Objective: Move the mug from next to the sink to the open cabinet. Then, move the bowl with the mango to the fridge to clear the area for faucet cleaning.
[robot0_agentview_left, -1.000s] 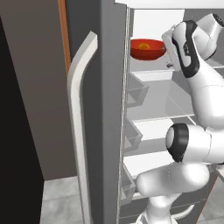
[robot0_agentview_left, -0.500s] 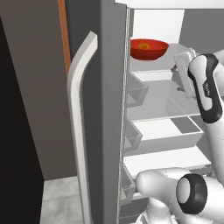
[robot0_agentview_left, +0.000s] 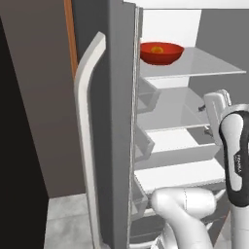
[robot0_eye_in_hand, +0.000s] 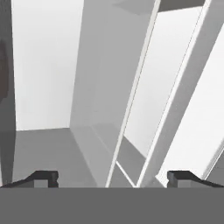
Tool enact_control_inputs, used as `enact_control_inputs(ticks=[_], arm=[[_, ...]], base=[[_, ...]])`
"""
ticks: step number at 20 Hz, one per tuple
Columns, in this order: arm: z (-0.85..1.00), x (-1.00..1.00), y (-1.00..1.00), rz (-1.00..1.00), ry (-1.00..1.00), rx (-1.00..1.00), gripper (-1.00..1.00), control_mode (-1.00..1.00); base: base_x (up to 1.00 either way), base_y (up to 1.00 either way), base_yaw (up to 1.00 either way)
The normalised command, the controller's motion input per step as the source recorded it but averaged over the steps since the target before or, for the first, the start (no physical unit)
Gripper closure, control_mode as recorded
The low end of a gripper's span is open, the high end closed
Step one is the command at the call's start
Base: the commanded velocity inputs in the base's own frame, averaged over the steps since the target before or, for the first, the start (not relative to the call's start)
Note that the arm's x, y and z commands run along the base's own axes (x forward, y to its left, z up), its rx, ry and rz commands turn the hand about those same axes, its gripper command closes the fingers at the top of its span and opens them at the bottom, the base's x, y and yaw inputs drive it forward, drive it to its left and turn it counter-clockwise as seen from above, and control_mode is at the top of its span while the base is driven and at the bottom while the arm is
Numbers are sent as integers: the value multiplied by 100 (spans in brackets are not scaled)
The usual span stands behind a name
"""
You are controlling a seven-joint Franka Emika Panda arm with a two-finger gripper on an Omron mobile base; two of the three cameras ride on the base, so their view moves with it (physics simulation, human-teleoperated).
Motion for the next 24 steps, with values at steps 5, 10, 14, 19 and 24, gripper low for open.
enact_control_inputs(ticks=[5,10,14,19,24], arm=[[0,0,0,0,0,0,-100,100],[0,0,0,0,0,0,-100,100],[0,0,0,0,0,0,-100,100],[0,0,0,0,0,0,-100,100],[0,0,0,0,0,0,-100,100]], base=[[-100,0,-12],[-100,0,-16],[-100,0,-22],[-100,0,-33],[-100,0,-63]])
